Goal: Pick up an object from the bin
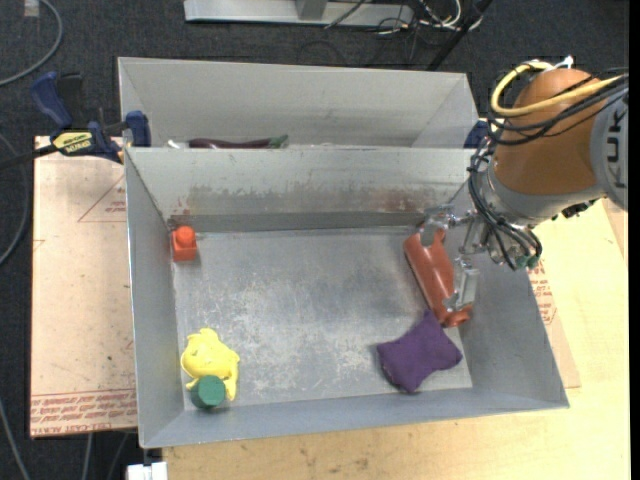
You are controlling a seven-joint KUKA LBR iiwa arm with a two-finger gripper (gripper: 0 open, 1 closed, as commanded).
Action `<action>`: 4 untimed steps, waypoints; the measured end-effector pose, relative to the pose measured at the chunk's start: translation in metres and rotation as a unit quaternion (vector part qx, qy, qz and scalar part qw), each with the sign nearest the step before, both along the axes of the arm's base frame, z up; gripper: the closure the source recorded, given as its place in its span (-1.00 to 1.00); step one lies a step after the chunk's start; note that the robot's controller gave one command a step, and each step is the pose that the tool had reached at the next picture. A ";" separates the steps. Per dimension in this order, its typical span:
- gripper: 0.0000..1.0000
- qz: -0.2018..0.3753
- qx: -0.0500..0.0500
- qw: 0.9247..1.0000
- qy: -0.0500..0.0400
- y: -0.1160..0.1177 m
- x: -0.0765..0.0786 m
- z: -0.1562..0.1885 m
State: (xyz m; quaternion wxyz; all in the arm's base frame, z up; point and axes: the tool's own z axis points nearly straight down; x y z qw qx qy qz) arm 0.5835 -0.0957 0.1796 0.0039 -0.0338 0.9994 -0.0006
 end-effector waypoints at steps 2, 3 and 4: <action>-1.00 0.181 0.000 0.984 0.001 0.038 -0.020 -0.067; -1.00 0.126 0.001 0.992 0.005 0.038 -0.035 -0.065; -1.00 0.142 0.000 0.990 0.000 0.033 -0.043 -0.061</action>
Offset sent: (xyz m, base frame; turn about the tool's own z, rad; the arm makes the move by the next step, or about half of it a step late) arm -0.0411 0.0455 -0.1020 -0.1879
